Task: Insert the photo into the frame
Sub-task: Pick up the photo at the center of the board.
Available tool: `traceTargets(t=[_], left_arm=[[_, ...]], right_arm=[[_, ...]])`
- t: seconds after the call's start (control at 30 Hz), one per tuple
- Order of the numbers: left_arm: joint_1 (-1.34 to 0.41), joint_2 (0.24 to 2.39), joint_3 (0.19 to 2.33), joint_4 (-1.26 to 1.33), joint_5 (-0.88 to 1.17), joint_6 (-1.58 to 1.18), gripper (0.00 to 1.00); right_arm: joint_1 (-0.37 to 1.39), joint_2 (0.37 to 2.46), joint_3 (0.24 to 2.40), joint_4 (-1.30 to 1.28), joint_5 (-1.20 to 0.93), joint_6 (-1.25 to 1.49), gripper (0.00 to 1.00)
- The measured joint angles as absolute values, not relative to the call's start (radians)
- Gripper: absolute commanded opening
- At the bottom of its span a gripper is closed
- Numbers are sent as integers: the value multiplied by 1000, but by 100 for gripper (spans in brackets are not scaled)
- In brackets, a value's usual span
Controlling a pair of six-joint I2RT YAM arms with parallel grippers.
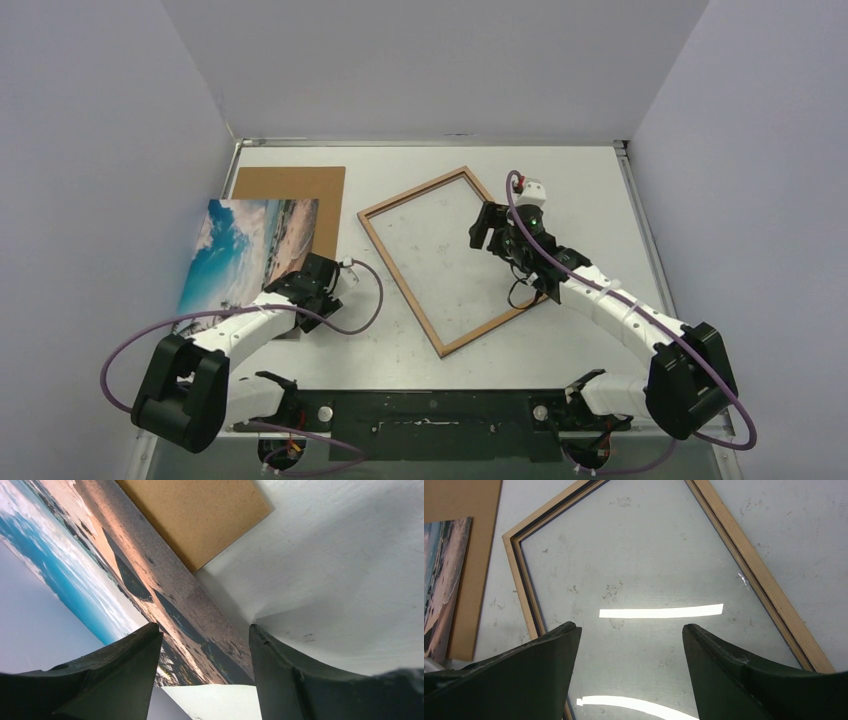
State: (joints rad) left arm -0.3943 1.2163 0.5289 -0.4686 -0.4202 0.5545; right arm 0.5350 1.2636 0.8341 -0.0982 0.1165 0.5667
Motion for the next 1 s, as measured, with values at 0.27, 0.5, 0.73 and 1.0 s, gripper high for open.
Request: traceTargets(t=[0.27,0.5,0.73,1.0], left_arm=[[-397,1197,540,-500,-474,537,57],[-397,1172,571,-522,-509,540,40],[-397,1192,573,-543,-510,543,36],[-393,1195,573,-572,-491,534,35]], right_arm=[[525,1258,834,-82,115,573,75],[516,1258,834,-56,111,574,75],[502,1256,834,-54,104,574,75],[484,1238,834,-54,100,581,74]])
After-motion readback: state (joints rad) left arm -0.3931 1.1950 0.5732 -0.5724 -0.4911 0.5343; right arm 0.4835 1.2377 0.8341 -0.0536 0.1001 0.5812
